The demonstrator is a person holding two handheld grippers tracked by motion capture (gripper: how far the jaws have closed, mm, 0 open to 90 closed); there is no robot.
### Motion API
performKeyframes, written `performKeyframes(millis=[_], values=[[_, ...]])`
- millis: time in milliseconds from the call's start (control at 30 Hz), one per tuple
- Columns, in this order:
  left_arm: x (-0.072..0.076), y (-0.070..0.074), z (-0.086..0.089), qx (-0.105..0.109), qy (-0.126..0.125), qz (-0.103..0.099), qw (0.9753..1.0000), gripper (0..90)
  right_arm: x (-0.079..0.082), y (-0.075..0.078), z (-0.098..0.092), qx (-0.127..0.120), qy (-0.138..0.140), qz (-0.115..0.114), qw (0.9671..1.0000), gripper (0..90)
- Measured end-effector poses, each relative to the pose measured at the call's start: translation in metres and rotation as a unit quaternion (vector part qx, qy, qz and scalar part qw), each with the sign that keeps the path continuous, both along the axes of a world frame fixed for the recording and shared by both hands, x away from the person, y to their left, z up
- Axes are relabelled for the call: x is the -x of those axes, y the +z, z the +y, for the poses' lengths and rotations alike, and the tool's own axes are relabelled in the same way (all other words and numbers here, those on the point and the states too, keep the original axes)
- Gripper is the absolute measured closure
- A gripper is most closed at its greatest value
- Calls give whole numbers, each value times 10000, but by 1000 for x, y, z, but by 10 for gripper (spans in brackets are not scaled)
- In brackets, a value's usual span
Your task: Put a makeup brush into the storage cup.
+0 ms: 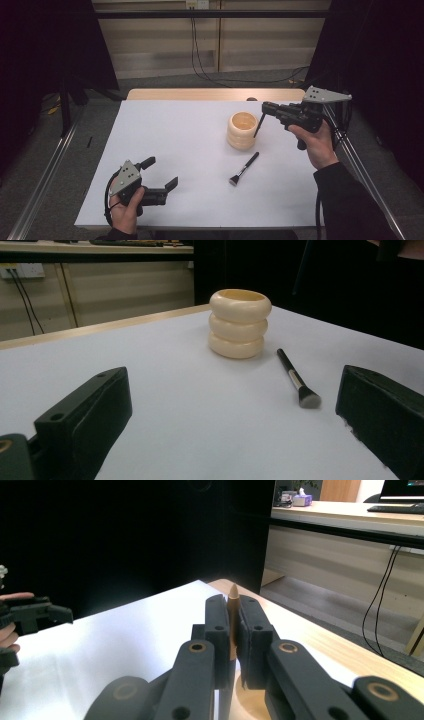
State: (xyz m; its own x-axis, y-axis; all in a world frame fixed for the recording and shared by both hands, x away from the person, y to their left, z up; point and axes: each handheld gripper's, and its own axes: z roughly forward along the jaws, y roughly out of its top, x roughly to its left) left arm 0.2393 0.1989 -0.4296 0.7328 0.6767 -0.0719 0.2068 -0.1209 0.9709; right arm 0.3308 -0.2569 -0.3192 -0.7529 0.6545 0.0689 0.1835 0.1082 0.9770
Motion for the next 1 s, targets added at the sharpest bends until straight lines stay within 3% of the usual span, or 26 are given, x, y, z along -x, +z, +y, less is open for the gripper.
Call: performKeyframes(millis=[467, 1000], values=[[-2, -1, 2, 28, -11, 36, 10000, 14, -32, 9, 5, 250, -251, 54, 9994, 846], [-2, -1, 2, -75, 15, -10, 10000, 15, -58, -6, 18, 442, -359, 286, 9980, 846]])
